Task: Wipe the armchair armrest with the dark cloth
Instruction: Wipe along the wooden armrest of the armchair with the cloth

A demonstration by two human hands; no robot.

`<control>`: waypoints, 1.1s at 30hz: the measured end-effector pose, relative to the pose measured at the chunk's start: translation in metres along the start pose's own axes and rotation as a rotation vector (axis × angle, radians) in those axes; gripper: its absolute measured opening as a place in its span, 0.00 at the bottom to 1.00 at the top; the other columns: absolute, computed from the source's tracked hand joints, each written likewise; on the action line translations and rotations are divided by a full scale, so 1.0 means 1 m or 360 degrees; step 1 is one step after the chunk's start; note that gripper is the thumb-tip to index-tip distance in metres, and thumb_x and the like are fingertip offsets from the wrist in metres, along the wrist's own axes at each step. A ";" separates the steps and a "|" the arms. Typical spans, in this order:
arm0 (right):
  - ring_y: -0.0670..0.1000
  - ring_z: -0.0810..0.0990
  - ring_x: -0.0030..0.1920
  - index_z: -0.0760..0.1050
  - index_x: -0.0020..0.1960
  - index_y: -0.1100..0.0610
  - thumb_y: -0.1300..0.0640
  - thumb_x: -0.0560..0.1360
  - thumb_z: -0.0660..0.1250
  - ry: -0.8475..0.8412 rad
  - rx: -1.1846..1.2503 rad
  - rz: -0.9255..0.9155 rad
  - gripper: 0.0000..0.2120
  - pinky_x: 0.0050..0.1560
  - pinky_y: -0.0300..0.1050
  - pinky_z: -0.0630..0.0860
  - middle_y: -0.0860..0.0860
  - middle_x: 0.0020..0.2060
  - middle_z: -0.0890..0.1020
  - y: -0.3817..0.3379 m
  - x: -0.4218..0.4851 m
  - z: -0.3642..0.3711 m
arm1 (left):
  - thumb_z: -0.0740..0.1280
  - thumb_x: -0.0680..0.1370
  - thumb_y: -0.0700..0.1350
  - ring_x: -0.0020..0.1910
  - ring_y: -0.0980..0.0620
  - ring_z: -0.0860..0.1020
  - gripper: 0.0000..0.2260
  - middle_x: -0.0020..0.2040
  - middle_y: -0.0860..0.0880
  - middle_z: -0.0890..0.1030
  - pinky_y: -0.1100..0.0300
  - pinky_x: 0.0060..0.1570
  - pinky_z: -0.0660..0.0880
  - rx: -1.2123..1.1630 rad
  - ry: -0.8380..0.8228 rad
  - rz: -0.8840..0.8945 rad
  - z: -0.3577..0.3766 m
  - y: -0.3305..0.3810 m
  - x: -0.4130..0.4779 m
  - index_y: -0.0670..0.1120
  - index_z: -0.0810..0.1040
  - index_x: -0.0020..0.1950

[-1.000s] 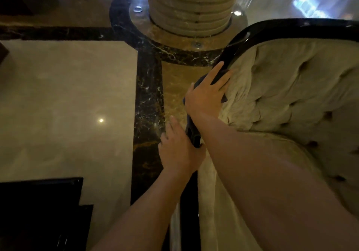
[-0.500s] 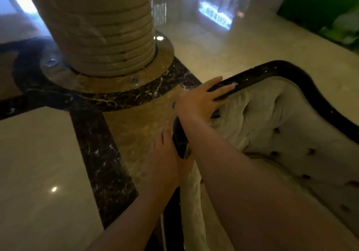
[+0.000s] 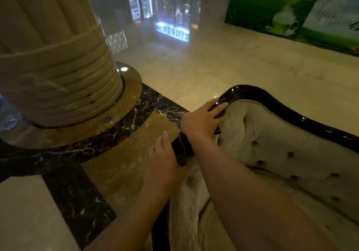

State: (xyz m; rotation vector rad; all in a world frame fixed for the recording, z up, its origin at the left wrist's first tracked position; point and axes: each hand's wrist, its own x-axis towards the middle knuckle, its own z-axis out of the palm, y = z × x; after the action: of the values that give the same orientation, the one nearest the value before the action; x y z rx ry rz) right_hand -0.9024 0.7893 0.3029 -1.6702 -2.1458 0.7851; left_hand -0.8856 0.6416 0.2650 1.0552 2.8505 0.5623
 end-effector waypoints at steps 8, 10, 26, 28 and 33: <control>0.71 0.39 0.78 0.33 0.80 0.50 0.38 0.74 0.59 -0.0158 0.0049 -0.0031 0.47 0.76 0.67 0.53 0.57 0.80 0.34 0.028 0.114 -0.022 | 0.58 0.63 0.75 0.72 0.44 0.67 0.52 0.77 0.45 0.64 0.49 0.67 0.69 -0.0091 -0.0209 0.0285 0.012 0.059 0.108 0.51 0.46 0.80; 0.71 0.36 0.77 0.33 0.80 0.48 0.34 0.75 0.57 -0.0187 -0.0026 -0.0075 0.46 0.76 0.68 0.45 0.58 0.80 0.35 0.036 0.145 -0.027 | 0.58 0.64 0.75 0.73 0.45 0.67 0.52 0.78 0.46 0.63 0.49 0.67 0.69 -0.0111 -0.0273 0.0337 0.019 0.079 0.129 0.50 0.45 0.80; 0.56 0.50 0.80 0.63 0.76 0.41 0.37 0.80 0.45 -0.0125 -0.0310 -0.0622 0.27 0.78 0.63 0.43 0.50 0.78 0.62 0.116 0.237 -0.075 | 0.69 0.67 0.67 0.70 0.41 0.71 0.53 0.76 0.43 0.64 0.47 0.61 0.74 -0.0112 -0.0833 0.0470 0.052 0.182 0.249 0.49 0.45 0.81; 0.58 0.54 0.78 0.64 0.75 0.45 0.39 0.81 0.46 -0.0095 -0.0341 -0.0293 0.26 0.76 0.63 0.49 0.53 0.76 0.64 0.126 0.260 -0.076 | 0.69 0.69 0.65 0.68 0.40 0.71 0.50 0.74 0.42 0.66 0.46 0.61 0.74 -0.0010 -0.0882 0.0576 0.058 0.204 0.269 0.47 0.47 0.81; 0.59 0.63 0.73 0.71 0.71 0.51 0.41 0.82 0.46 0.0196 -0.0035 -0.0275 0.27 0.75 0.60 0.55 0.54 0.69 0.72 0.147 0.263 -0.060 | 0.72 0.69 0.56 0.58 0.45 0.76 0.33 0.62 0.45 0.74 0.48 0.58 0.78 0.0168 -0.1116 0.0929 0.083 0.263 0.319 0.46 0.65 0.69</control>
State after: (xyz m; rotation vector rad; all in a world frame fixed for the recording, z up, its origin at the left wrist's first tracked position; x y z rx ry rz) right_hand -0.8256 1.0801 0.2409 -1.4780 -2.1836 0.5952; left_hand -0.9527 1.0563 0.3051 1.6972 1.9739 0.0212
